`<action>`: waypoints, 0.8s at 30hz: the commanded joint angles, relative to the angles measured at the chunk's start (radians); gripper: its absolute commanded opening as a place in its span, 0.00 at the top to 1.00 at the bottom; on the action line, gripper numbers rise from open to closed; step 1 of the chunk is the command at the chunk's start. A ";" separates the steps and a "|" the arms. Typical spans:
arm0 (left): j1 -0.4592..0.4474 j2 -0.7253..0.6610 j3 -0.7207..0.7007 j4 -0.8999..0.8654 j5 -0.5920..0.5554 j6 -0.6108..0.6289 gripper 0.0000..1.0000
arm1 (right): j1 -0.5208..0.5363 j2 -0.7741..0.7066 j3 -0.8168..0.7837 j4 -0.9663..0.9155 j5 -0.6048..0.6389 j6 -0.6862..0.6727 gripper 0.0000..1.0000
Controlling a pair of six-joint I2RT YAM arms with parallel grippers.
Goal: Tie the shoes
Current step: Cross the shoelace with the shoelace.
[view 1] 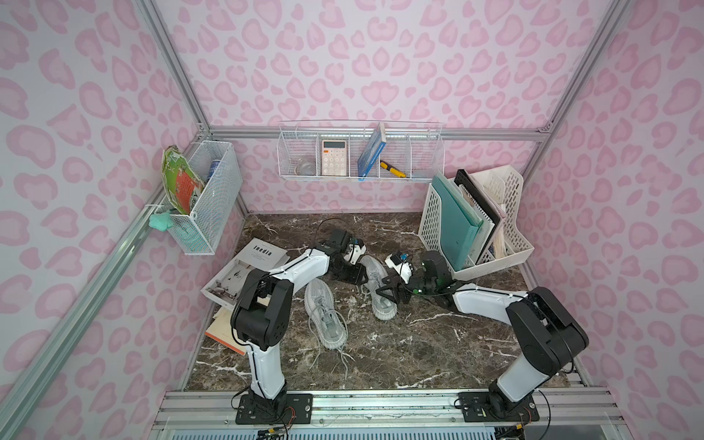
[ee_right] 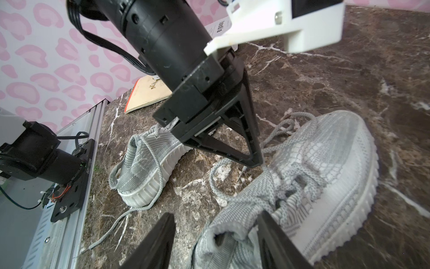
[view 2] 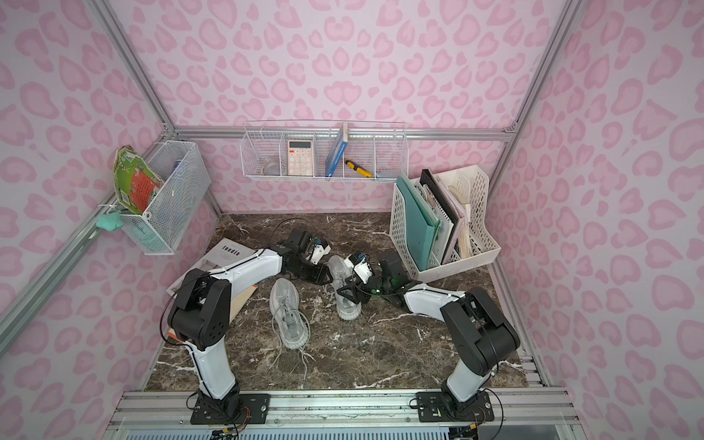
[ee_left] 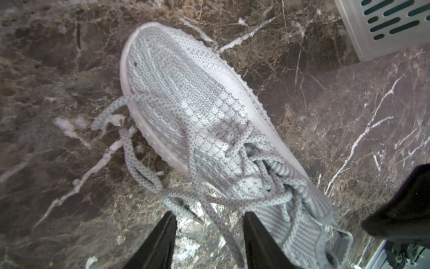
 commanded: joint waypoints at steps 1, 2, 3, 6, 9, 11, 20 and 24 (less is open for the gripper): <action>-0.002 0.012 0.014 -0.045 0.013 0.075 0.50 | 0.001 0.006 0.004 0.012 -0.011 0.006 0.40; -0.002 0.017 0.017 -0.049 0.017 0.083 0.51 | 0.001 0.006 0.006 0.011 -0.011 0.006 0.40; -0.004 0.022 0.022 -0.053 0.023 0.094 0.51 | 0.000 0.006 0.007 0.009 -0.011 0.006 0.40; -0.007 0.037 0.035 -0.064 0.017 0.110 0.52 | 0.000 0.009 0.013 0.001 -0.012 0.004 0.40; -0.007 0.049 0.050 -0.069 0.020 0.119 0.52 | 0.001 0.011 0.012 -0.002 -0.012 0.002 0.40; -0.008 0.058 0.061 -0.066 0.018 0.117 0.52 | 0.000 0.016 0.017 -0.004 -0.017 0.004 0.40; -0.010 0.105 0.098 -0.064 0.020 0.137 0.57 | 0.000 0.018 0.026 -0.015 -0.019 0.003 0.41; -0.009 0.114 0.110 -0.057 0.044 0.135 0.60 | 0.001 0.021 0.027 -0.015 -0.020 0.007 0.41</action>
